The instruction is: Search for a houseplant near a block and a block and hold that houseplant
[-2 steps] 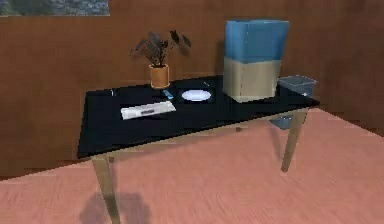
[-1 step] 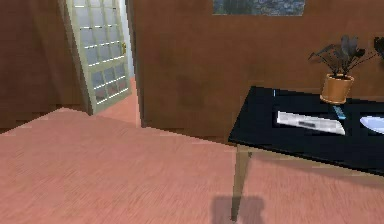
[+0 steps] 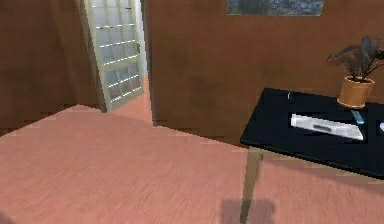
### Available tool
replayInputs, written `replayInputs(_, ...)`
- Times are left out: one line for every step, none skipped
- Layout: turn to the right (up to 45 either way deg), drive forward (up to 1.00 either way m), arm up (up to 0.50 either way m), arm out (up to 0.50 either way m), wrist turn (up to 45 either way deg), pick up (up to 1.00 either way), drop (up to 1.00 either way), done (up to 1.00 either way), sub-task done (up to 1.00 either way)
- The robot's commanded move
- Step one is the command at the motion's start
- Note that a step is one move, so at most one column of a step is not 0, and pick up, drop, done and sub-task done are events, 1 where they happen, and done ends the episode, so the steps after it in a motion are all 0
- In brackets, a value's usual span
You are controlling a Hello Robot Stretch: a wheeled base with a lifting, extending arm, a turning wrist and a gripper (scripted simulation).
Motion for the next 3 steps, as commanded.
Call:
replayInputs(0.0, 0.6, 0.0, 0.0, 0.0, 0.0, 0.0, 0.0, 0.0)
replayInputs(-33.0, 0.0, 0.0, 0.0, 0.0, 0.0, 0.0, 0.0, 0.0)
replayInputs(0.0, 1.0, 0.0, 0.0, 0.0, 0.0, 0.0, 0.0, 0.0)
